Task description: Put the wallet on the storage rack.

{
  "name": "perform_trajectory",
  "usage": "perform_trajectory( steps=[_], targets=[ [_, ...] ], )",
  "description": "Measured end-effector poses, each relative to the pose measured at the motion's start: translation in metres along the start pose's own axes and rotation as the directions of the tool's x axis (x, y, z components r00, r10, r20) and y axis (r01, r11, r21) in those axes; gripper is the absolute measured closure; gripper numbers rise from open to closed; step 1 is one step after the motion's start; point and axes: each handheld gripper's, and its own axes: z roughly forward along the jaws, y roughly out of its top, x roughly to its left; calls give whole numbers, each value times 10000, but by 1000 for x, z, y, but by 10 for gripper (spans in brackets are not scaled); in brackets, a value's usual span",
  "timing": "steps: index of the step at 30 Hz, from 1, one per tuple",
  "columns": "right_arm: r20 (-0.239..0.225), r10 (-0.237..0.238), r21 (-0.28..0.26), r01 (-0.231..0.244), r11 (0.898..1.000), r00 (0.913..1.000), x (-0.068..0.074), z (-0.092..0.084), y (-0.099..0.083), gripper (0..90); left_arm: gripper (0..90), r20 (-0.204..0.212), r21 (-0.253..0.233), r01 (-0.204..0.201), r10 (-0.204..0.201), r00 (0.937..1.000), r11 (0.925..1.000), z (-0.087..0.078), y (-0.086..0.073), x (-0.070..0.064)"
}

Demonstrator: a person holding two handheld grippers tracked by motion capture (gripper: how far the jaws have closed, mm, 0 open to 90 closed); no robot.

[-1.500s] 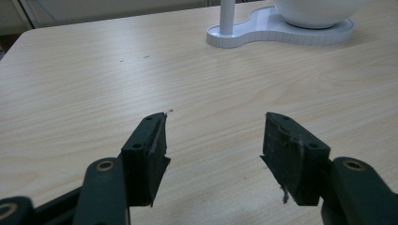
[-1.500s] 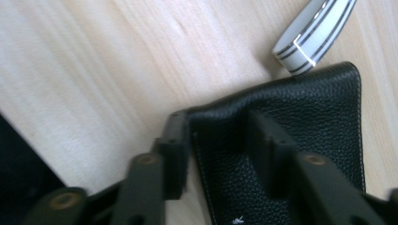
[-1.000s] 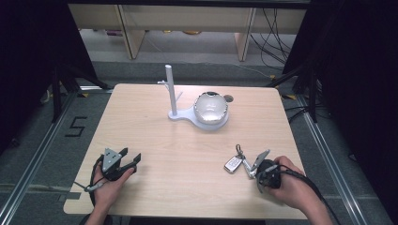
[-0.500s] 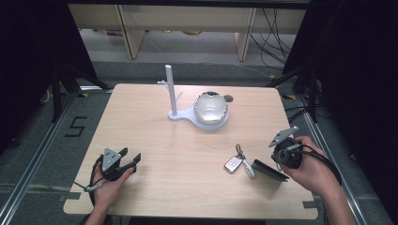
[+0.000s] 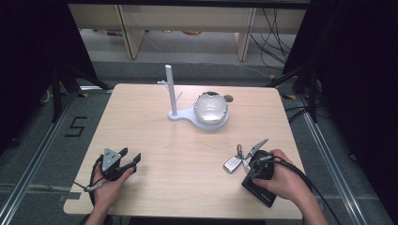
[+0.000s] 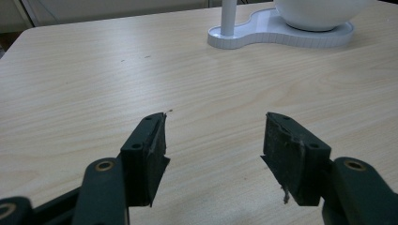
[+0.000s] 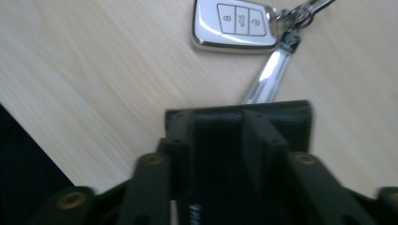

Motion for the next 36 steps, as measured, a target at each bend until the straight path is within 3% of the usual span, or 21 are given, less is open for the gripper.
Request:
perform_trajectory(
  steps=[1,3,4,5,9,10,11,15,16,17,19,21,22,24,25,31,32,33,34,35,36],
  targets=[
    [-277,1153,279,-1146,9930,9929,2,8,6,579,392,1,-17,13,-13,10000,10000,0,0,0],
    [-170,1592,335,-1585,9868,9871,2,10,7,535,392,6,2,-15,15,10000,10000,0,0,0],
    [371,3022,577,-3040,9509,9525,-1,14,13,436,392,11,8,-13,13,10000,10000,0,0,0],
    [532,3365,896,-3401,9361,9402,-2,16,16,420,392,14,2,6,-6,10000,10000,0,0,0],
    [902,3883,1034,-3964,9123,9171,-5,23,22,415,392,15,3,-7,7,10000,10000,0,0,0],
    [600,4580,1320,-4619,8771,8869,-8,26,24,402,392,18,-2,3,-3,10000,10000,0,0,0],
    [838,4808,1366,-4880,8621,8728,-8,31,27,405,392,21,-5,14,-14,10000,10000,0,0,0],
    [1278,4897,1618,-5053,8477,8625,-10,37,28,386,391,16,-3,35,-35,10000,10000,0,0,0],
    [1443,5248,1732,-5436,8213,8389,-8,37,30,381,391,18,4,17,-17,10000,10000,0,0,0],
    [1457,5052,1673,-5245,8348,8506,-10,38,29,374,391,17,0,6,-6,10000,10000,0,0,0],
    [1653,5535,1707,-5764,7991,8163,-7,38,32,361,391,26,10,-11,11,10000,10000,0,0,0],
    [1703,5624,1744,-5865,7909,8091,-7,38,32,356,390,6,-2,2,-2,10000,10000,0,0,0],
    [1777,5950,1764,-6202,7644,7839,-7,38,32,324,390,25,-30,30,-30,10000,10000,0,0,0],
    [1754,6000,1749,-6245,7612,7805,-8,39,30,309,390,30,-28,35,-35,10000,10000,0,0,0],
    [1941,6347,1994,-6636,7210,7480,-7,43,29,305,390,33,-22,23,-23,10000,10000,0,0,0],
    [2153,6217,1892,-6567,7300,7531,-4,47,27,308,390,30,-22,8,-8,10000,10000,0,0,0],
    [2278,6326,1782,-6704,7203,7402,-3,48,29,318,390,31,-23,2,-2,10000,10000,0,0,0],
    [2278,6326,1782,-6704,7203,7402,-3,48,29,318,390,35,-22,-4,4,10000,10000,0,0,0],
    [2306,6261,1869,-6653,7228,7449,-3,49,29,328,390,42,-24,-7,7,10000,10000,0,0,0],
    [2219,6002,1964,-6382,7444,7684,-3,48,27,354,390,4,8,-19,19,10000,10000,-1,0,0],
    [2188,5978,1986,-6350,7465,7712,-4,47,27,396,389,17,-8,5,-5,10000,10000,-1,0,0]
  ],
)
